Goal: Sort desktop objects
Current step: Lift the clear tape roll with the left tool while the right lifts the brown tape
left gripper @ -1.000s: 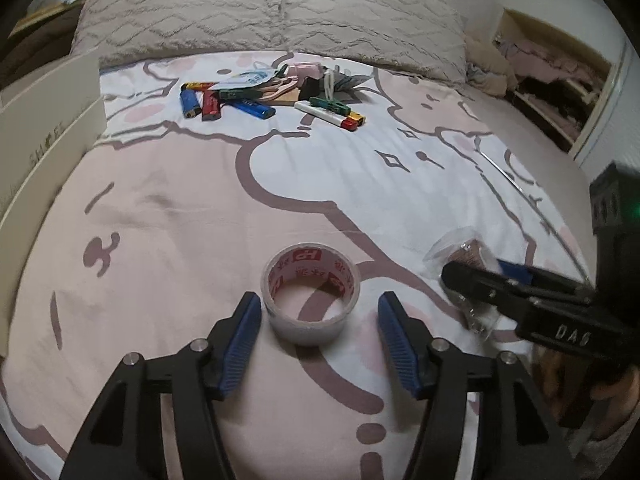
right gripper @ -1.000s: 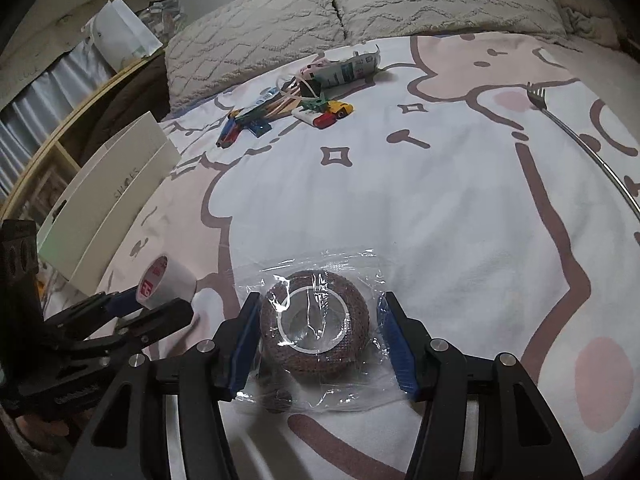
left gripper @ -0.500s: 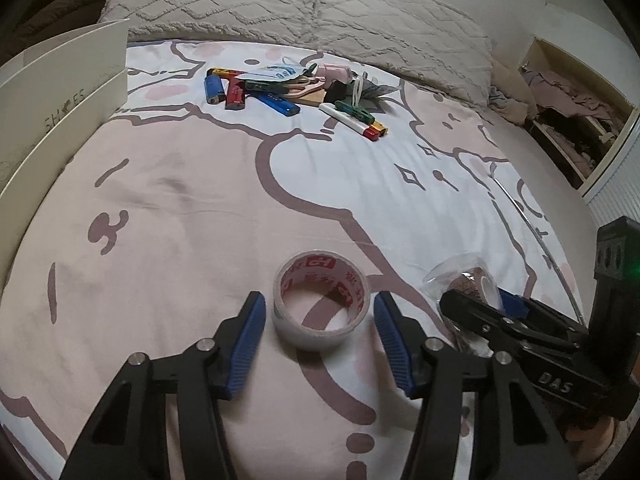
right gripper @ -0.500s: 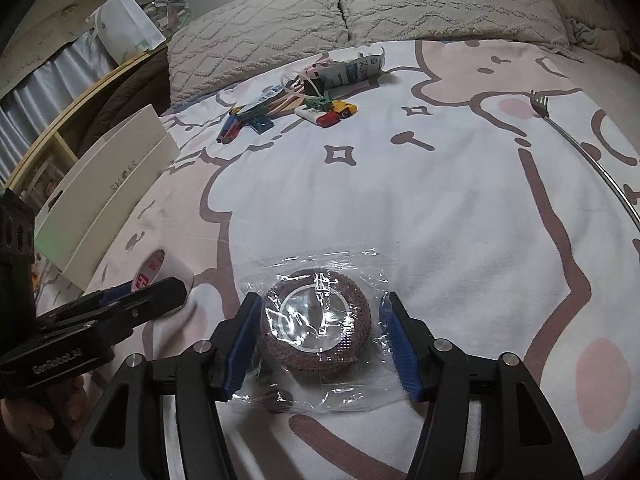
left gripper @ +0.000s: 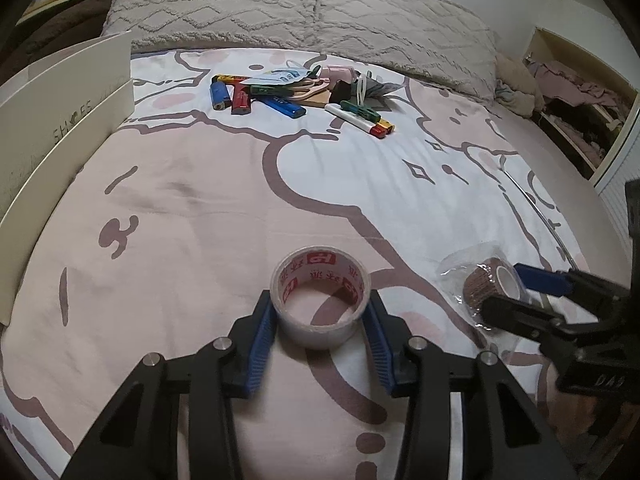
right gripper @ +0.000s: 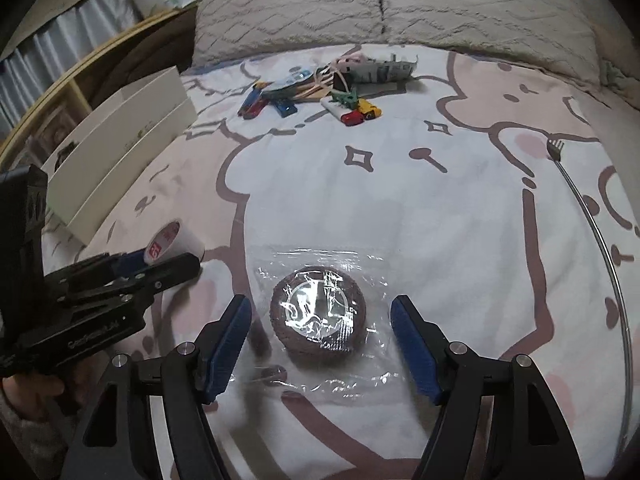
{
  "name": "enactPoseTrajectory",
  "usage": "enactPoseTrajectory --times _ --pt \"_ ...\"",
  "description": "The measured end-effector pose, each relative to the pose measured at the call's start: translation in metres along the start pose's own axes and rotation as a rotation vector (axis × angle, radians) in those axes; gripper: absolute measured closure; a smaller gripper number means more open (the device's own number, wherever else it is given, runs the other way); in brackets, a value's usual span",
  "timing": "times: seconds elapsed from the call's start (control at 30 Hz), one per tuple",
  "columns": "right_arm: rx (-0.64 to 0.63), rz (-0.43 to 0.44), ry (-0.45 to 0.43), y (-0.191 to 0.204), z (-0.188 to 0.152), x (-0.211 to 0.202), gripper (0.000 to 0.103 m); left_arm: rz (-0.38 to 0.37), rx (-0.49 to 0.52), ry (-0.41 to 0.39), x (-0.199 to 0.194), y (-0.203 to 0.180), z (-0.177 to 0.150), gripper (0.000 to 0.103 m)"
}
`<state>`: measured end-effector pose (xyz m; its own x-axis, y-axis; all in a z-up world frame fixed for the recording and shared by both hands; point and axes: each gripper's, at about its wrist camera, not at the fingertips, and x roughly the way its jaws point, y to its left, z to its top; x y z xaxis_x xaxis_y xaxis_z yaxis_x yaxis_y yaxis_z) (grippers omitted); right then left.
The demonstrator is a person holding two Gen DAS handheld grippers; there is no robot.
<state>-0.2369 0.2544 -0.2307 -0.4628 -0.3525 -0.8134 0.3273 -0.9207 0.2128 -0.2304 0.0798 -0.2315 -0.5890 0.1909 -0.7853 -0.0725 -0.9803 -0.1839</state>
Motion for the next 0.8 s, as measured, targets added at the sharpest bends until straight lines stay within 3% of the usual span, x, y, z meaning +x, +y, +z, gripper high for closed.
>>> enactPoseTrajectory --times 0.23,0.33,0.37,0.4,0.47,0.53,0.63,0.8 --pt "-0.053 -0.04 0.036 0.003 0.006 -0.001 0.031 0.016 0.028 0.002 0.002 -0.004 -0.001 0.059" --pt "-0.042 0.029 -0.016 0.006 0.007 -0.027 0.03 0.013 0.031 0.004 0.002 -0.003 0.0 0.059" --pt "-0.028 0.064 -0.04 0.004 0.007 -0.038 0.023 0.012 0.031 0.005 0.002 -0.002 -0.001 0.059" --pt "-0.024 0.074 -0.049 0.003 0.008 -0.043 0.009 0.012 0.03 0.005 0.003 -0.003 -0.001 0.059" --pt "-0.025 0.071 -0.056 -0.002 0.01 -0.046 0.004 0.012 0.031 0.005 0.003 -0.003 0.0 0.059" --pt "-0.004 0.061 -0.001 -0.013 0.014 -0.035 0.004 0.01 0.029 0.005 0.003 -0.002 0.0 0.059" --pt "0.063 0.118 0.089 -0.026 0.017 -0.014 0.004 0.002 0.028 0.008 0.003 -0.002 0.0 0.059" --pt "0.058 0.15 0.232 -0.016 0.018 0.018 0.004 0.001 0.032 0.009 0.004 -0.002 0.0 0.059"
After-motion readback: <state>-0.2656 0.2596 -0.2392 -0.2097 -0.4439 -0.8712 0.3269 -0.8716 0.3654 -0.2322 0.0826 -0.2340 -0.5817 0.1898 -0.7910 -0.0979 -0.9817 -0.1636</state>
